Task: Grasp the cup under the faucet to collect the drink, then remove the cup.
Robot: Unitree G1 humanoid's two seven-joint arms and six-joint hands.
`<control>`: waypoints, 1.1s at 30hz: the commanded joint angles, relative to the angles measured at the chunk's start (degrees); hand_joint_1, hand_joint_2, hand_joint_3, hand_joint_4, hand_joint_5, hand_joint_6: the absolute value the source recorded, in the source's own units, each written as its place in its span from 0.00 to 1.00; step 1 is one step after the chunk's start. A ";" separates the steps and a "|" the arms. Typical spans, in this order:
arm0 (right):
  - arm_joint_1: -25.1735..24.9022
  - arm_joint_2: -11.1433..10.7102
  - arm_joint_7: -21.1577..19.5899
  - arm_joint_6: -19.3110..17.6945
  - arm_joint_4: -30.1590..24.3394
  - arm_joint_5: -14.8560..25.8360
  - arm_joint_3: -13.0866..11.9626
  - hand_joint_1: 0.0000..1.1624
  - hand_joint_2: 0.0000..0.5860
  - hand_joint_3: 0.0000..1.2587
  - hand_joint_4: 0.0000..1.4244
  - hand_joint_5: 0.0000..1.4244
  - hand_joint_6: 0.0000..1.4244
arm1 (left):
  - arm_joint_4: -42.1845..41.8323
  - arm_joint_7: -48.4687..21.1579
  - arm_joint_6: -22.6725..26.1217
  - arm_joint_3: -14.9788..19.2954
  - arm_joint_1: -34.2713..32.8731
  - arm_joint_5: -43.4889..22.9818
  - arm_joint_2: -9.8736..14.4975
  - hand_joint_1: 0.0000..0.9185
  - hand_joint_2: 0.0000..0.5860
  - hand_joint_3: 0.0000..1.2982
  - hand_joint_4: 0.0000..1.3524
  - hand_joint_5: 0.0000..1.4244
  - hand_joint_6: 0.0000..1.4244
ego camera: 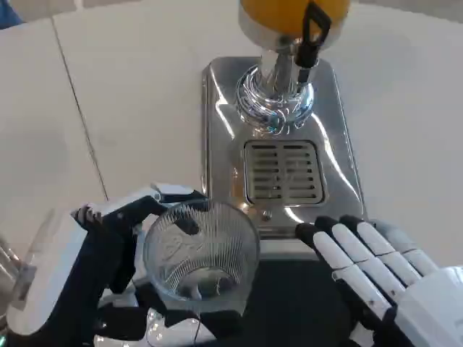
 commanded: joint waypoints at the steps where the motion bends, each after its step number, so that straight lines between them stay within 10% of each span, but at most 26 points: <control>1: -0.10 -0.21 0.75 0.72 -0.95 -0.62 -0.06 0.21 0.87 0.00 0.00 0.00 0.01 | -0.08 -0.18 -0.37 0.05 0.50 -0.71 -0.72 0.68 0.00 1.00 0.78 1.00 1.00; 33: -0.13 1.00 0.78 3.96 -1.55 -1.21 0.08 0.23 0.85 0.00 0.00 0.00 0.02 | 5.94 3.29 5.88 -1.55 -8.05 5.01 -6.50 0.69 0.00 1.00 0.78 1.00 1.00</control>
